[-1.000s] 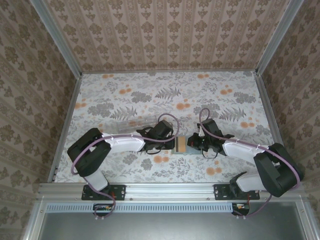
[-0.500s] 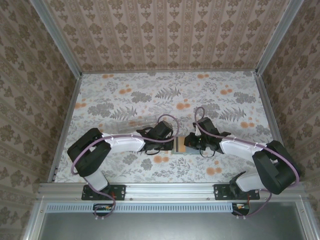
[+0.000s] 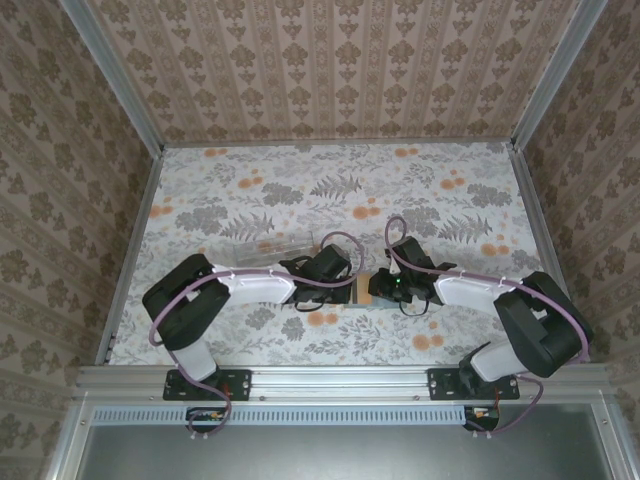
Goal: Take the credit cards out of the card holder
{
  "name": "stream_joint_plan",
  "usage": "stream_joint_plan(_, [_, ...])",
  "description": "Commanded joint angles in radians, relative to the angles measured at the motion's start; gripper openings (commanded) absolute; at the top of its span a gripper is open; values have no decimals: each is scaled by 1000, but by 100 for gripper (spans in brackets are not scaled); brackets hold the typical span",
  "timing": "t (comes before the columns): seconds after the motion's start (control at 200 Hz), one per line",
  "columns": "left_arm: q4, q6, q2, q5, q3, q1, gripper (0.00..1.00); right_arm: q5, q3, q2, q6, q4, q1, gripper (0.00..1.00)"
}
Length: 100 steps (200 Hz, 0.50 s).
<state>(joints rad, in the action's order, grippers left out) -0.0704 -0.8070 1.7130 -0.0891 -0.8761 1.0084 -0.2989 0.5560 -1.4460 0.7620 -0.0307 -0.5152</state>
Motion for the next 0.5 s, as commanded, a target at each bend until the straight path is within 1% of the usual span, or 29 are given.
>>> stream_joint_plan(0.0, [-24, 12, 23, 11, -30, 7, 0, 6, 13, -29, -4, -7, -6, 21])
stream_joint_plan(0.115, [-25, 8, 33, 8, -31, 11, 0, 2, 8, -38, 4, 5, -6, 21])
stream_joint_plan(0.34, [-29, 7, 52, 0, -44, 17, 0, -68, -10, -44, 34, 74, -5, 20])
stream_joint_plan(0.495, [-29, 3, 68, -7, -52, 20, 0, -89, -20, -36, 55, 104, -4, 20])
